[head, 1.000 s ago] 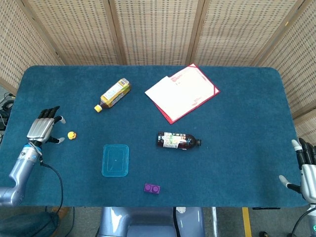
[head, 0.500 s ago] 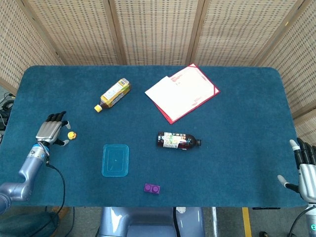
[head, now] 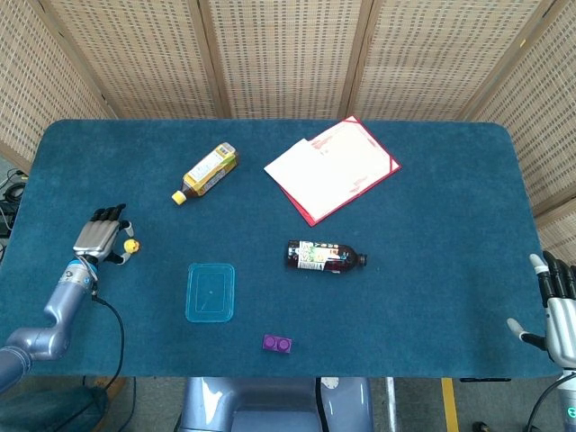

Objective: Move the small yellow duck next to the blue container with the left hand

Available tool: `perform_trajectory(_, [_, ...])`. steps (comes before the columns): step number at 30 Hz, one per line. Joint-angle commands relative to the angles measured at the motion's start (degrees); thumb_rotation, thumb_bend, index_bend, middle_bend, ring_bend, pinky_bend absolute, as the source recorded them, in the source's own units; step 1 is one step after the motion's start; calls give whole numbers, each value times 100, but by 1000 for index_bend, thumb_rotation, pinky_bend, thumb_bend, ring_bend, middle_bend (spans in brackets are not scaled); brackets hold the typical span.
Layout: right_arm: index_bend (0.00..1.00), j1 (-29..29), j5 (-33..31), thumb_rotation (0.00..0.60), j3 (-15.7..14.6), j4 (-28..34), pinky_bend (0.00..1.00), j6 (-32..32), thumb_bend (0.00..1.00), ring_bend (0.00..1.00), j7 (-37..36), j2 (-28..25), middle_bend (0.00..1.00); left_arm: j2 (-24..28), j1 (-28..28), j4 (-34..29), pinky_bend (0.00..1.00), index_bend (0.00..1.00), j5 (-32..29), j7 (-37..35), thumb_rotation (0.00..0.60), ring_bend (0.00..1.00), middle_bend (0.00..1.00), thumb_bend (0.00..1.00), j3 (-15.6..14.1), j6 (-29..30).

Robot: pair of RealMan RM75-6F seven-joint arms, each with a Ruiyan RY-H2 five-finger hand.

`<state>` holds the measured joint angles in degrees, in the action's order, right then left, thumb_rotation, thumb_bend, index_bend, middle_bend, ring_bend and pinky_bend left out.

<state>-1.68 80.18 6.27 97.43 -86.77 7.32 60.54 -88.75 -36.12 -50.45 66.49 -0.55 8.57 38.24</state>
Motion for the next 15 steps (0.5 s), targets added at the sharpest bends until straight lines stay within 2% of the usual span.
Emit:
perform_trajectory(1, [13, 6, -1, 600, 4, 1, 0, -17, 0, 0, 0, 5, 0, -16, -37, 7, 0, 458, -84, 15, 600, 0, 0, 337, 18, -123])
perform_trajectory(10, [14, 5, -43, 600, 26, -23, 0, -23, 0, 0, 1, 25, 0, 131, -60, -124, 0, 500, -211, 20, 600, 0, 0, 343, 51, -212])
perform_trajectory(15, [14, 21, -22, 600, 23, 1, 0, -44, 0, 0, -57, -15, 0, 614, 61, -876, 0, 497, 126, -189, 600, 0, 0, 343, 47, 220])
